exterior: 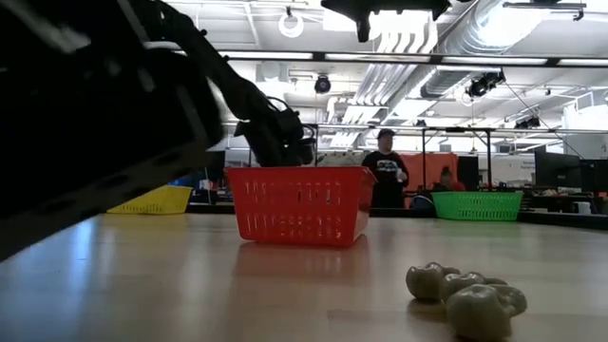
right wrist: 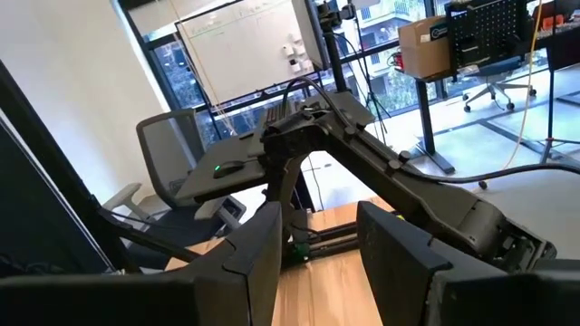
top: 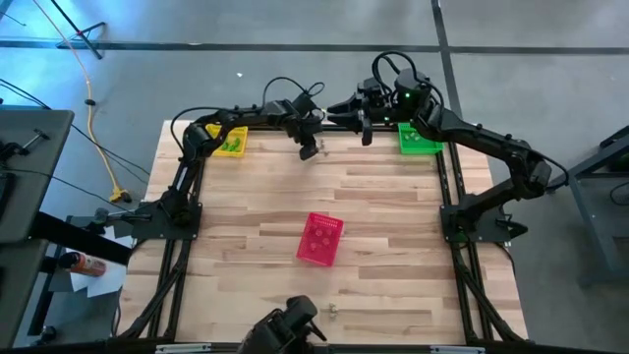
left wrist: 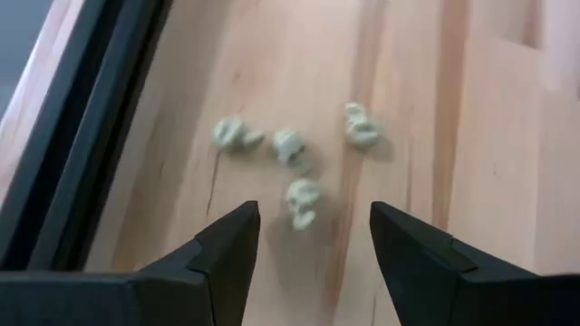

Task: Sort Halloween decoration
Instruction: Put the white skull toy into the green bin

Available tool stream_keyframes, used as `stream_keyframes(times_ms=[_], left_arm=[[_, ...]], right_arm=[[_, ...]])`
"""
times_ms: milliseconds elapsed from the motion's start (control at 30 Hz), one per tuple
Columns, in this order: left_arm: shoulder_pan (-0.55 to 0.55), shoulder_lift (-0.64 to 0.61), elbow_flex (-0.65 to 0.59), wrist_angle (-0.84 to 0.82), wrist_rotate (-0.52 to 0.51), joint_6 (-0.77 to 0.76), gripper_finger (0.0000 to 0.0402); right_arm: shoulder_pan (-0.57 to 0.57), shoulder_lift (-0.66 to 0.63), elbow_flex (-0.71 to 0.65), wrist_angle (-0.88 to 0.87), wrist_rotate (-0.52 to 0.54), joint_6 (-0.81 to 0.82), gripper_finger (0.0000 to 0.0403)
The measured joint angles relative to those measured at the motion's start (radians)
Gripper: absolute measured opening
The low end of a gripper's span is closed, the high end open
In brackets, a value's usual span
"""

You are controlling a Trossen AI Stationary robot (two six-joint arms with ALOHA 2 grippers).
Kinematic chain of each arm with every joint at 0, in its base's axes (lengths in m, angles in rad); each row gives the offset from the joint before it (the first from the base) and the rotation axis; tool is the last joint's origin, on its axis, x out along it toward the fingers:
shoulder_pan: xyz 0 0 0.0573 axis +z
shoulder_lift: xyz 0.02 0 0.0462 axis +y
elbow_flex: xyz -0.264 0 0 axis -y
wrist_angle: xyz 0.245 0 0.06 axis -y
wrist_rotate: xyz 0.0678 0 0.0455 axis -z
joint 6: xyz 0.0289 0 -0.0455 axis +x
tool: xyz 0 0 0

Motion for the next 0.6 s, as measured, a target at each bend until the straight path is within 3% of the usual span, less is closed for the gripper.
stream_keyframes(times_ms=[233,400,600], left_arm=[[0.000,0.000,0.000,0.019,0.075,0.218,0.0200],[0.007,0.000,-0.005,0.034,0.066,0.300,0.0196],[0.001,-0.023,-0.006,-0.049,-0.217,0.282,0.0162]], right_arm=[[0.000,0.000,0.000,0.000,0.013,0.037,0.0140],[0.000,0.000,0.000,0.001,0.050,0.043,0.0140],[0.000,0.000,0.000,0.008,0.053,0.087,0.0140]])
